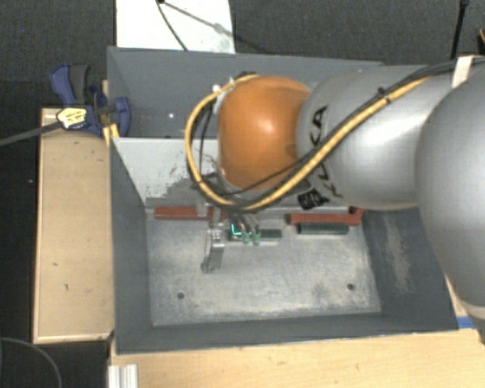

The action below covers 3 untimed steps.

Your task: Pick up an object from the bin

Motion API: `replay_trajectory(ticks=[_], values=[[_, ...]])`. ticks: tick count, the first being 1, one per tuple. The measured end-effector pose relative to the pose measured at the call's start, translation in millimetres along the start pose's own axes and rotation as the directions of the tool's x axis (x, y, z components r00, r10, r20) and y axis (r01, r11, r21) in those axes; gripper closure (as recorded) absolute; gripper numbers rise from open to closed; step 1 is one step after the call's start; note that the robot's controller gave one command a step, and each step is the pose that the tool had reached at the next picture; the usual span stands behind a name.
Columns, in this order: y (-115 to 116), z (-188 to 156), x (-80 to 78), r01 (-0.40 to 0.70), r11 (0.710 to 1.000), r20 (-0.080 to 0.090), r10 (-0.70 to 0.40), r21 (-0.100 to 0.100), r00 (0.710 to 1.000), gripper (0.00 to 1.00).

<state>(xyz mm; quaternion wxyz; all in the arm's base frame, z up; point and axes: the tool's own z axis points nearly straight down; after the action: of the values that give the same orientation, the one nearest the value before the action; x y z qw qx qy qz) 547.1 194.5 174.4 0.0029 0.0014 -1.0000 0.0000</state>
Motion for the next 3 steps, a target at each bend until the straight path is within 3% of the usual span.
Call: replay_trajectory(ticks=[1, 2, 3], values=[[-82, -28, -33.6, 0.031, 1.0, 0.014, -0.031, 0.002, 0.999, 0.0], [-147, 107, -24.5, 0.192, 0.981, 0.0, -0.192, 0.002, 0.981, 0.0], [-144, 103, -26.5, 0.189, 0.982, 0.008, -0.189, 0.0, 0.982, 1.0]])
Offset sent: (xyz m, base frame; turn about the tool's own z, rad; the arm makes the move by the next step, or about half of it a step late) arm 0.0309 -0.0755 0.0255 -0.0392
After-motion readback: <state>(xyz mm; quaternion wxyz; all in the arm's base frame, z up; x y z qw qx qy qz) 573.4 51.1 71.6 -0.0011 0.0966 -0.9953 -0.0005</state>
